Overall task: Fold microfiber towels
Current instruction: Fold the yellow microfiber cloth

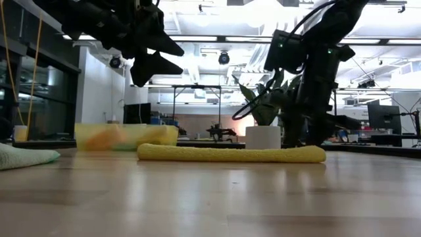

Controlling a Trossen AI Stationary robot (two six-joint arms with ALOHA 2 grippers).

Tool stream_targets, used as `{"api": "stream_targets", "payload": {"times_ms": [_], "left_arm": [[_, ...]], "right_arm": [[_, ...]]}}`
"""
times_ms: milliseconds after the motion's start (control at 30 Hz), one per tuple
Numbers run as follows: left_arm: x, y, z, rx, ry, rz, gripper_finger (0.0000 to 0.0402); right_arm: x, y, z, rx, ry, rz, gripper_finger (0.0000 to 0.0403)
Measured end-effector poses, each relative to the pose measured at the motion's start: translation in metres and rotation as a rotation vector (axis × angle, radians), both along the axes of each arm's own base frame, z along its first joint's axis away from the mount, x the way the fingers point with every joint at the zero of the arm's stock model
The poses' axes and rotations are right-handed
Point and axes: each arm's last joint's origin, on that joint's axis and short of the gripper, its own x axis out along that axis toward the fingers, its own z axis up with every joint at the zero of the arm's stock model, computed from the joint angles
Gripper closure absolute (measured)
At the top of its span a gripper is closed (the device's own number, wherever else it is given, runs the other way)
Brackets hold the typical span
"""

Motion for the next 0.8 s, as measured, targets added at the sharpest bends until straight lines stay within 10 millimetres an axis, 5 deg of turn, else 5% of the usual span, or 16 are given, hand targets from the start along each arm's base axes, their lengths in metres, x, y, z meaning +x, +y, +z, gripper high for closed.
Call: {"api": "stream_targets", "payload": {"times_ms": [200,333,567,800], "left_arm": [[0.0,0.0,0.0,-0.003,0.004,-0.005,0.0206],[0.0,-0.001,-0.001,-0.007,0.005,-0.035,0.0206],[-0.001,-0.001,-0.002,-0.016,0.021,-0.033,0.0206],[-0.001,-0.001,-0.002,-0.017,0.019,-0.032,0.0206]], "right_arm": [[-0.007,0.002,0.0,-0.056,0.087,0.11,0.039],[-0.024,0.007,0.001,-0.052,0.104,0.141,0.0393],[-0.092,0.016,0.009,-0.017,0.183,0.033,0.0401],[-0.13,0.02,0.037,-0.02,0.217,0.029,0.0402]]}}
